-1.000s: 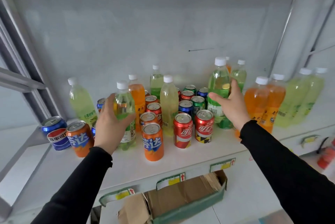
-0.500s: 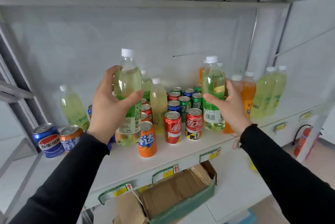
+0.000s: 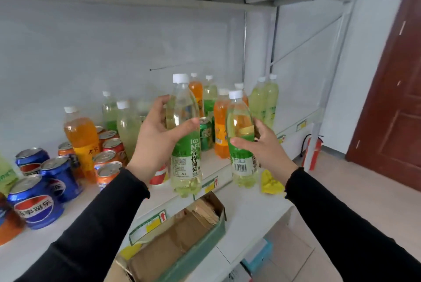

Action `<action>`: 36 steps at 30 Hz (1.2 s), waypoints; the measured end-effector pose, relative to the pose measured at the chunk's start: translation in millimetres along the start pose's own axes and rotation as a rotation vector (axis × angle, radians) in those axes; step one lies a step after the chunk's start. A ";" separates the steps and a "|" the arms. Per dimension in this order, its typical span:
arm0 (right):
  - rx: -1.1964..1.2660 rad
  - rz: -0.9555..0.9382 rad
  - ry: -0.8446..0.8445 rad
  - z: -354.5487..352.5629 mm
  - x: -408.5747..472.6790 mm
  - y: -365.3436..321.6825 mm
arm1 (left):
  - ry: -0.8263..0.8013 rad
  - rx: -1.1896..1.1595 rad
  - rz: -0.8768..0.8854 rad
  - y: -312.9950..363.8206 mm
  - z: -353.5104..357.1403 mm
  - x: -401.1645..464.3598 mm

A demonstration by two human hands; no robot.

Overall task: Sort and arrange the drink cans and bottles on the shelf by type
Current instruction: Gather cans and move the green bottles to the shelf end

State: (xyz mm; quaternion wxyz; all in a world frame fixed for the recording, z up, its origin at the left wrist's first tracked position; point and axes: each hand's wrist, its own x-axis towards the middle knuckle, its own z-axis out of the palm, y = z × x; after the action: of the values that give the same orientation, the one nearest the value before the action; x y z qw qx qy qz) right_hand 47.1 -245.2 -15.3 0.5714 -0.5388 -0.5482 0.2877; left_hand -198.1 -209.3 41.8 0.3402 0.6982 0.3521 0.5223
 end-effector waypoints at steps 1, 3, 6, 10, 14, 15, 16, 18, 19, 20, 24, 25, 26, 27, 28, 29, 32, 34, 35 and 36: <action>-0.018 0.012 0.010 -12.0 -0.2 4.3 | -0.024 -0.032 -0.005 0.1 14.8 3.1; -0.036 0.032 0.031 -38.8 0.3 13.7 | -0.074 -0.068 -0.006 0.2 46.6 10.6; -0.065 0.048 0.062 -82.4 3.5 26.7 | -0.158 -0.055 -0.007 -4.0 97.1 27.7; -0.134 0.056 0.084 -157.2 15.3 54.2 | -0.236 -0.053 -0.030 -6.8 184.1 53.6; -0.184 0.065 0.077 -239.4 35.5 85.5 | -0.273 -0.069 -0.052 -5.3 273.0 74.6; -0.198 0.074 0.067 -259.7 42.2 93.6 | -0.273 -0.065 -0.060 -4.4 293.6 80.4; -0.206 0.080 0.053 -279.4 50.1 102.4 | -0.268 -0.057 -0.065 -5.1 313.5 87.4; -0.226 0.090 0.041 -315.4 65.8 117.3 | -0.233 -0.048 -0.079 -6.4 348.6 102.4; -0.229 0.093 0.045 -331.6 73.7 122.4 | -0.212 -0.042 -0.085 -6.6 364.2 110.6; -0.226 0.088 0.044 -346.5 82.1 129.0 | -0.200 -0.030 -0.083 -8.3 378.1 119.1; -0.217 0.067 0.040 -390.7 123.0 145.1 | -0.142 0.020 -0.057 -10.2 419.2 155.1; -0.212 0.060 0.043 -398.3 136.1 150.2 | -0.132 0.038 -0.065 -11.8 428.4 164.5; -0.208 0.050 0.039 -404.0 148.3 153.1 | -0.126 0.065 -0.065 -13.6 436.7 173.5; -0.207 0.038 0.035 -407.9 159.5 153.8 | -0.118 0.083 -0.062 -14.1 442.6 182.5; -0.202 0.029 0.030 -411.8 171.8 159.3 | -0.109 0.090 -0.053 -18.2 445.8 192.7; -0.194 0.024 0.033 -413.2 180.8 160.9 | -0.103 0.109 -0.048 -18.7 446.7 200.1; -0.156 -0.021 0.023 -416.7 244.2 170.5 | -0.072 0.184 -0.020 -38.3 463.3 246.6; -0.162 -0.042 -0.023 -417.7 297.9 184.3 | -0.044 0.217 -0.017 -59.1 479.6 286.4; -0.142 -0.040 -0.026 -414.1 304.1 184.3 | -0.055 0.214 -0.007 -61.5 480.2 289.2; -0.136 -0.032 -0.023 -410.8 308.9 185.6 | -0.052 0.224 -0.007 -64.6 479.7 290.9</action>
State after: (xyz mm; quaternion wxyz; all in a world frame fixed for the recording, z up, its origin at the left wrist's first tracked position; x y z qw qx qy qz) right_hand 552.5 -37.4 -15.9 0.5316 -0.5640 -0.5816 0.2470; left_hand 318.0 19.2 22.9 0.2709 0.7438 0.4019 0.4602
